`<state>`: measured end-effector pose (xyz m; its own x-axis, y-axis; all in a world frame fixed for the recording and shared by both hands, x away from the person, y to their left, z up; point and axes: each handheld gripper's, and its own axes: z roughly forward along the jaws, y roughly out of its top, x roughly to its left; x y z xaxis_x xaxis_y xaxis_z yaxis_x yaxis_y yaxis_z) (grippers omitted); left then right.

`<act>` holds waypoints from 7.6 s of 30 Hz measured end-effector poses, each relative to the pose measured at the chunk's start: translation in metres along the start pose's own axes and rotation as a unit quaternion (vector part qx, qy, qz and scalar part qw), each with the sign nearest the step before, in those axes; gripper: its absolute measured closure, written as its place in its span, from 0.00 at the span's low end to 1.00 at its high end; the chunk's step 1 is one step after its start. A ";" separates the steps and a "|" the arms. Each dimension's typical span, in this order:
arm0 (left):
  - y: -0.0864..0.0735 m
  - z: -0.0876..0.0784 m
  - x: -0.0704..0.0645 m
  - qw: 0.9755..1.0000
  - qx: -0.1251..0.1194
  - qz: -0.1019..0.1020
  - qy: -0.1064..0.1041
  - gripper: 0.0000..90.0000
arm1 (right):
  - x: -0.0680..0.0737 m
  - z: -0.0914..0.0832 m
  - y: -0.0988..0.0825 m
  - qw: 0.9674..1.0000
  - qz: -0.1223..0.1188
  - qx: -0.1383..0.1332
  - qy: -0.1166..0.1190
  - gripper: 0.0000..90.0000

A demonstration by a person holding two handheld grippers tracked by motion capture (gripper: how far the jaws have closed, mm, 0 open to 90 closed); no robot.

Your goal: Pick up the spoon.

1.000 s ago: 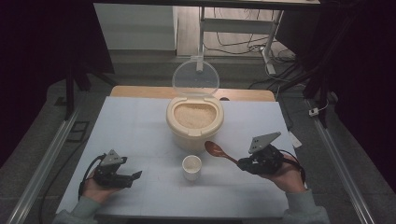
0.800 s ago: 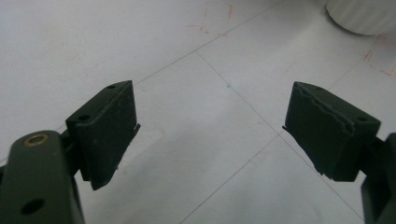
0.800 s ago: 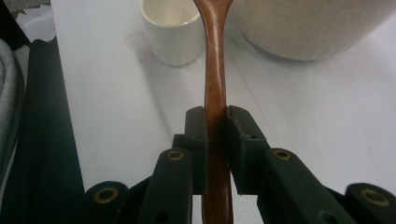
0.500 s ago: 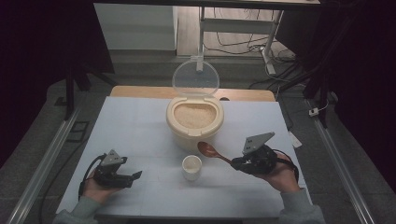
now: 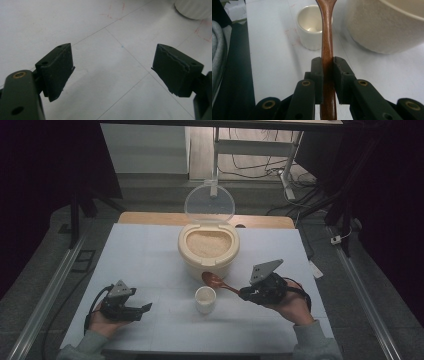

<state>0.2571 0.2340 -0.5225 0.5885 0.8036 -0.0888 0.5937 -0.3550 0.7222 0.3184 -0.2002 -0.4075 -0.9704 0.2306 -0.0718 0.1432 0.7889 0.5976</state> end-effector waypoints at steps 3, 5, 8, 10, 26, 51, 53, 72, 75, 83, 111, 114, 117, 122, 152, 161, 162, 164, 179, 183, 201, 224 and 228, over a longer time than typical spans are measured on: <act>0.001 0.001 0.000 1.000 0.000 0.003 -0.001 0.18 | 0.002 0.004 0.008 1.000 -0.008 0.002 0.005 0.87; 0.001 0.001 0.000 1.000 0.000 0.004 -0.001 0.18 | 0.003 0.007 0.012 1.000 -0.013 0.003 0.007 0.87; 0.001 0.001 0.000 1.000 0.001 0.005 -0.001 0.18 | 0.005 0.011 0.018 1.000 -0.019 0.004 0.011 0.87; 0.001 0.001 0.000 1.000 0.000 0.005 -0.001 0.18 | 0.006 0.015 0.023 1.000 -0.028 0.007 0.013 0.87; 0.002 -0.001 0.000 1.000 -0.002 0.004 0.001 0.18 | 0.017 0.037 0.046 0.997 -0.072 0.023 0.020 0.87; 0.087 -0.055 -0.062 0.986 -0.079 0.133 -0.054 0.21 | 0.025 0.050 0.051 0.994 -0.094 0.042 0.019 0.87; 0.095 -0.053 -0.069 0.985 -0.072 0.144 -0.061 0.21 | 0.027 0.050 0.053 0.994 -0.099 0.044 0.016 0.87; 0.130 -0.007 -0.112 0.964 0.048 0.239 -0.110 0.38 | 0.045 0.056 0.066 0.989 -0.137 0.049 0.009 0.87; 0.131 -0.002 -0.113 0.960 0.061 0.248 -0.116 0.43 | 0.048 0.057 0.068 0.987 -0.149 0.053 0.005 0.87; 0.131 0.007 -0.114 0.950 0.093 0.265 -0.134 0.55 | 0.053 0.058 0.070 0.985 -0.163 0.057 0.002 0.87; 0.121 0.024 -0.123 0.927 0.144 0.318 -0.139 0.84 | 0.067 0.065 0.072 0.972 -0.226 0.067 -0.002 0.86; 0.120 0.024 -0.124 0.928 0.139 0.316 -0.137 0.84 | 0.067 0.063 0.072 0.973 -0.222 0.066 -0.009 0.85; 0.120 0.025 -0.124 0.930 0.136 0.314 -0.134 0.85 | 0.066 0.060 0.072 0.974 -0.216 0.061 -0.016 0.83; 0.120 0.025 -0.122 0.934 0.128 0.308 -0.127 0.86 | 0.059 0.053 0.072 0.984 -0.176 0.010 -0.019 0.69; 0.125 0.008 -0.103 0.959 0.041 0.267 -0.088 0.87 | 0.021 0.022 0.013 0.957 0.150 -0.236 -0.078 0.36; 0.125 0.006 -0.103 0.961 0.025 0.264 -0.082 0.87 | 0.025 0.041 0.013 0.952 0.188 -0.237 -0.056 0.36; 0.125 0.006 -0.103 0.961 0.024 0.263 -0.083 0.87 | 0.026 0.042 0.014 0.950 0.193 -0.238 -0.054 0.36; 0.125 0.006 -0.104 0.961 0.021 0.264 -0.081 0.87 | 0.028 0.045 0.016 0.948 0.197 -0.244 -0.051 0.37; 0.124 0.008 -0.114 0.959 0.013 0.275 -0.073 0.87 | 0.033 0.057 0.020 0.921 0.262 -0.289 -0.016 0.62; 0.124 0.009 -0.114 0.957 0.017 0.280 -0.068 0.87 | 0.034 0.057 0.021 0.915 0.266 -0.302 -0.008 0.69; 0.122 0.009 -0.114 0.958 0.010 0.281 -0.063 0.88 | 0.037 0.053 0.025 0.904 0.234 -0.355 0.040 0.91; 0.106 -0.007 -0.087 0.982 -0.076 0.156 -0.071 0.33 | 0.026 0.036 0.018 0.889 0.209 -0.405 0.045 0.92; 0.094 -0.014 -0.078 0.985 -0.080 0.139 -0.062 0.30 | 0.024 0.030 0.012 0.886 0.208 -0.412 0.038 0.92</act>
<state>0.2595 0.1442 -0.4379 0.7847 0.6176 0.0527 0.3111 -0.4659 0.8283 0.3028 -0.1680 -0.4257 -0.8819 0.3406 0.3261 0.3306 -0.0464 0.9426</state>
